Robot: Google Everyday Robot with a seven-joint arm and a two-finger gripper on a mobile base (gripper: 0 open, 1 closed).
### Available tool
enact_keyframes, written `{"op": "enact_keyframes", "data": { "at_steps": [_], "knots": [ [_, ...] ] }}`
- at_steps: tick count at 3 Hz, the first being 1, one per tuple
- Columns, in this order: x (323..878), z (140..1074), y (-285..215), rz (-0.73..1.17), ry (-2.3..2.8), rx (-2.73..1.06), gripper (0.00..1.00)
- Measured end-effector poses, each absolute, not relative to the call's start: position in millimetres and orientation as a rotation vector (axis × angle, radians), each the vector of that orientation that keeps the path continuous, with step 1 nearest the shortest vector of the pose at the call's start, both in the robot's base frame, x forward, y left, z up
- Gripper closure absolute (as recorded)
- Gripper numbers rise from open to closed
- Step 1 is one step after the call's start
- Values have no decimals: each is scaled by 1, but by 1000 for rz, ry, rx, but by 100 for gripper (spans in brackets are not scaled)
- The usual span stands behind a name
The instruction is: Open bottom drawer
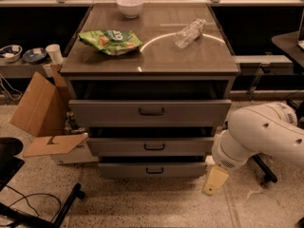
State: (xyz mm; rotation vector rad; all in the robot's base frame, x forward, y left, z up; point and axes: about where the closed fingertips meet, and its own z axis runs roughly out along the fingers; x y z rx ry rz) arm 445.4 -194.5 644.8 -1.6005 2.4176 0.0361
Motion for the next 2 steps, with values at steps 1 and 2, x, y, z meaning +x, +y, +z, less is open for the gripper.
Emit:
{"op": "enact_keyframes", "data": {
  "at_steps": [1,2],
  "knots": [
    [450,580,-203,38,2510,-1648,0],
    [463,494,-218,24,2582,-1733,0]
  ]
}}
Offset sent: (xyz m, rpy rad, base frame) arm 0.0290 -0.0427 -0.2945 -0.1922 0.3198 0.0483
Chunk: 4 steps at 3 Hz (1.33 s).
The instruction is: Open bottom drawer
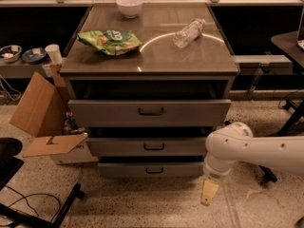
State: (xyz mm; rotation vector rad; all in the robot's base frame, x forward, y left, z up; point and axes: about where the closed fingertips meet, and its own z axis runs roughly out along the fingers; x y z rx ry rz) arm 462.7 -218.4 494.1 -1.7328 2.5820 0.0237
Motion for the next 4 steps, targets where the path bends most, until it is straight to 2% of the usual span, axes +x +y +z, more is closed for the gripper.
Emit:
{"op": "enact_keyframes", "data": {
  "at_steps": [2,4],
  "knots": [
    [486,365,-229,87,2625,-1853,0],
    [485,354,-210,50,2607,-1916,0]
  ]
}}
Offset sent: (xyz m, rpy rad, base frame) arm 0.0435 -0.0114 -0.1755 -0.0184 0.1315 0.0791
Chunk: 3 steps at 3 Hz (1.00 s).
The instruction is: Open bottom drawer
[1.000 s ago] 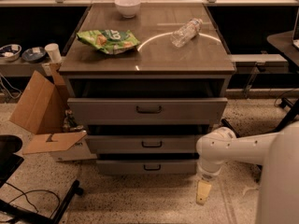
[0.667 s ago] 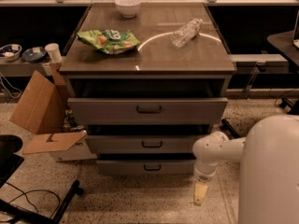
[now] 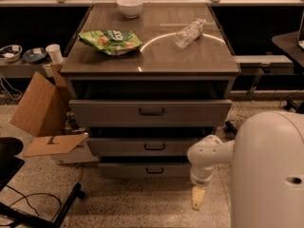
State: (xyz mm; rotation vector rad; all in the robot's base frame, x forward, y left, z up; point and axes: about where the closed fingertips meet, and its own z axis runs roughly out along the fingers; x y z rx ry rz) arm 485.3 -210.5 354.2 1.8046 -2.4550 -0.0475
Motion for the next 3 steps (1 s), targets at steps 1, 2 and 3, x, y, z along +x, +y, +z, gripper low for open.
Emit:
{"op": "enact_keyframes", "data": {
  "at_steps": [1,2,3],
  "knots": [
    [510,312,-185,-46,-2417,1920,0],
    [528,284,-176,-82,-2417,1961,0],
    [553,255,-168,-140,-2463,1975,0]
  ]
}}
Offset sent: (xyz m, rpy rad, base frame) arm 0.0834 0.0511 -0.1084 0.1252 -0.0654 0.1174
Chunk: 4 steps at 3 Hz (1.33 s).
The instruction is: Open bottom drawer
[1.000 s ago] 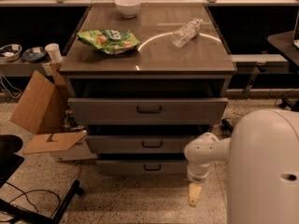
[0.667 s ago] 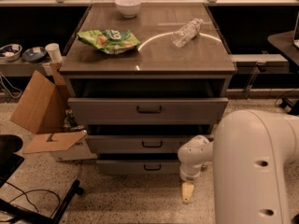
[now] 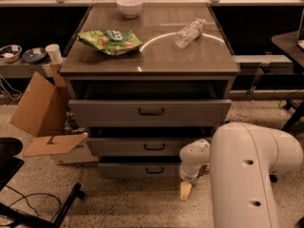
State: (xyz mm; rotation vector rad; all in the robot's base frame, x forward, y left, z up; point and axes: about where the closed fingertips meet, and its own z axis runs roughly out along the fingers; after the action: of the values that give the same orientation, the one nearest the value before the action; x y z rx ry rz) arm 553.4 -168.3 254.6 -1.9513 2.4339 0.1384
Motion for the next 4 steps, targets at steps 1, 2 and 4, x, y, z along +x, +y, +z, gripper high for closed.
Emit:
{"op": "enact_keyframes", "data": {
  "at_steps": [1,2,4],
  "knots": [
    [577,233,-162,146,2396,-1914,0],
    [598,211,-156,118,2378,-1893,0],
    [626,174,-147,130,2379,-1866,18]
  ]
}}
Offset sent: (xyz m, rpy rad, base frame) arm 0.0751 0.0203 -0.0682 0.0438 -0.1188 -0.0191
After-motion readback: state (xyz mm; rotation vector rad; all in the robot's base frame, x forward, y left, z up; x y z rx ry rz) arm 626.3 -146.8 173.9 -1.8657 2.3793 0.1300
